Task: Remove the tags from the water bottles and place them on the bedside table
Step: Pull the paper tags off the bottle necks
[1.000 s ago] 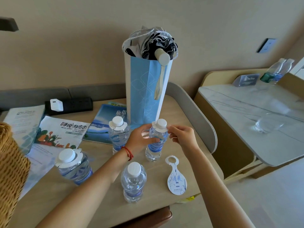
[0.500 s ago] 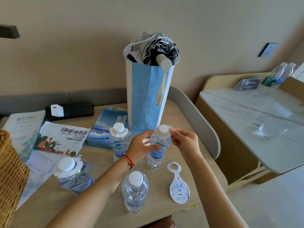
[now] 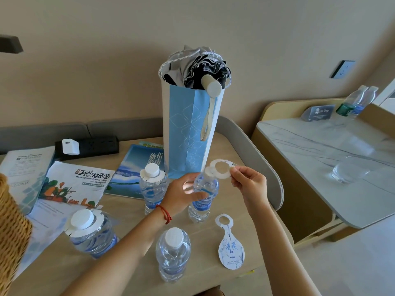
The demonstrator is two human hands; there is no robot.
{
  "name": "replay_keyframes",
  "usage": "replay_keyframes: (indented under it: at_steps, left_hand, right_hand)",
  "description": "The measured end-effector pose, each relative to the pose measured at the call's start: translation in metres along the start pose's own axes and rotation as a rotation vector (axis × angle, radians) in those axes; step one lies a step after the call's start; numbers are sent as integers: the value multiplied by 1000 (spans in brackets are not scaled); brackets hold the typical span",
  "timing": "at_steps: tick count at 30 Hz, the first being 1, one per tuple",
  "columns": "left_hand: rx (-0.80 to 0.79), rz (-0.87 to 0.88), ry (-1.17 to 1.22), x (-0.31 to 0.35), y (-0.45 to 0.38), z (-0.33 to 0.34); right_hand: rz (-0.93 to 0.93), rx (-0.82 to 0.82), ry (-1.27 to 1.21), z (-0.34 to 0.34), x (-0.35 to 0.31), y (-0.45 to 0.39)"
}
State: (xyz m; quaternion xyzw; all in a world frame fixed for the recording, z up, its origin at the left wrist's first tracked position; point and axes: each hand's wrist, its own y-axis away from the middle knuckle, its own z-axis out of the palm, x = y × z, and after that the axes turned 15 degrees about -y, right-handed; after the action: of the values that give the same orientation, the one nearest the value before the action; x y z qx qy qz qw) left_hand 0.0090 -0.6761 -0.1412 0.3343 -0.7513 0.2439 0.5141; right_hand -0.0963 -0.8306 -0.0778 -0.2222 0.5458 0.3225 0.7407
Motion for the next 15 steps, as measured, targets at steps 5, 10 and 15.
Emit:
replay_keyframes:
  at_steps: [5, 10, 15]
  left_hand:
    - [7, 0, 0, 0, -1, 2]
    - [-10, -7, 46, 1, 0, 2]
    - [-25, -14, 11, 4, 3, 1]
  right_hand:
    - [70, 158, 81, -46, 27, -8]
    - [224, 201, 248, -79, 69, -19]
    - [363, 185, 327, -94, 106, -17]
